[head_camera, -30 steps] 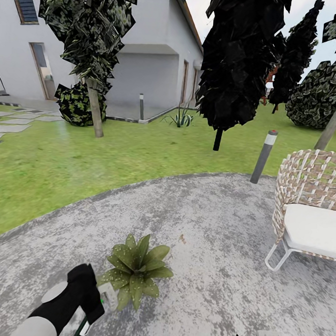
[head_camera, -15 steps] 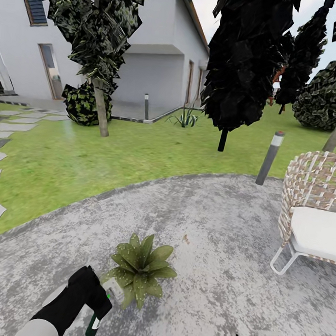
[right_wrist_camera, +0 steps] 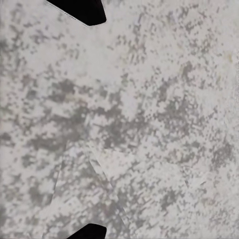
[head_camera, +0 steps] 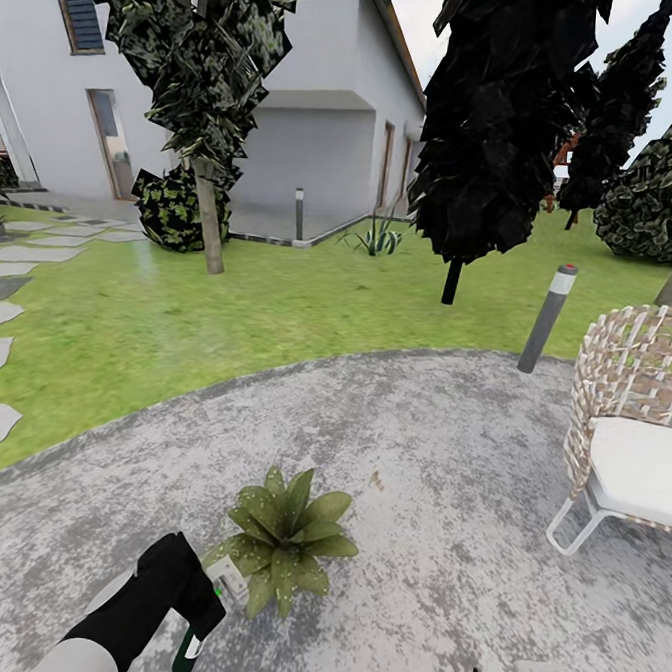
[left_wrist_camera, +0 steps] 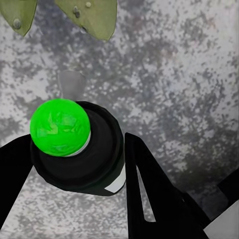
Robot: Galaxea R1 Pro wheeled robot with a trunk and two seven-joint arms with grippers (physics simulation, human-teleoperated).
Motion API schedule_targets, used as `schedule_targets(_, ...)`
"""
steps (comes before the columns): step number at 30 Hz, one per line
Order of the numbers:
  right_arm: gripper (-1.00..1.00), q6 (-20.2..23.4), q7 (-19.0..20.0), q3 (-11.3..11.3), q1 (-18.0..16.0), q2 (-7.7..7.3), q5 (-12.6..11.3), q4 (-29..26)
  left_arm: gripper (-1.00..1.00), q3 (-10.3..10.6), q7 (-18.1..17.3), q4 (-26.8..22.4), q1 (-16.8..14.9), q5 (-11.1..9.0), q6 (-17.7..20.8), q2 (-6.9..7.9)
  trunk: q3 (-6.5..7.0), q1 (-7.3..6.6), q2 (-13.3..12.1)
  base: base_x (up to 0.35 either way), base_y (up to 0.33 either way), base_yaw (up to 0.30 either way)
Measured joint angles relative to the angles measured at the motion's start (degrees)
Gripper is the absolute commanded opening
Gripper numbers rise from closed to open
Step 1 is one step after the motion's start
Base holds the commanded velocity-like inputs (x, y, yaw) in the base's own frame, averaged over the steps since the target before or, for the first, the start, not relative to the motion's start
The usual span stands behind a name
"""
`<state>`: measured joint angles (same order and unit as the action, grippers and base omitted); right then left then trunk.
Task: Pick up the pesticide atomizer in the garden and spray insectifuge to fully cover both potted plants in the garden.
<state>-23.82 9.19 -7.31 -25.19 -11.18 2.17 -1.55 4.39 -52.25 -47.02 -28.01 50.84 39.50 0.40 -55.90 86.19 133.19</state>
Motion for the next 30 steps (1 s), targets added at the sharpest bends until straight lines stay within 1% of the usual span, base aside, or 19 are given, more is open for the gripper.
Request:
schedule_targets(3, 1.0, 0.0, -0.1, -0.02, -0.02, 0.03, -0.01, 0.0, -1.0, 0.01, 0.04, 0.0, 0.0, 0.0, 0.01, 0.0, 0.0, 0.0, 0.0, 0.03, -0.028, 0.0)
schedule_targets(7, 1.0, -0.02, -0.09, -0.01, -0.01, 0.02, -0.01, 0.01, -1.0, 0.03, 0.05, 0.01, 0.0, 0.0, -0.02, 0.0, 0.0, -0.02, 0.0, 0.148, -0.188, 0.026)
schedule_targets(12, 1.0, -0.02, -0.14, -0.02, -0.03, 0.03, -0.01, 0.02, -1.0, 0.1, 0.04, -0.01, 0.01, -0.07, -0.05, -0.4, 0.0, -0.01, 0.0, 0.145, -0.238, 0.24)
schedule_targets(24, 1.0, -0.03, -0.07, -0.01, -0.03, 0.06, 0.02, 0.04, -1.0, 0.21, 0.11, -0.1, 0.02, -0.06, -0.02, -0.48, 0.0, -0.01, 0.0, 0.034, -0.271, 0.276)
schedule_targets(30, 1.0, -0.03, -0.05, -0.01, -0.02, 0.11, 0.07, 0.01, -1.0, 0.25, 0.12, -0.07, 0.0, -0.07, -0.04, -0.48, 0.0, -0.01, 0.0, 0.104, -0.274, 0.046)
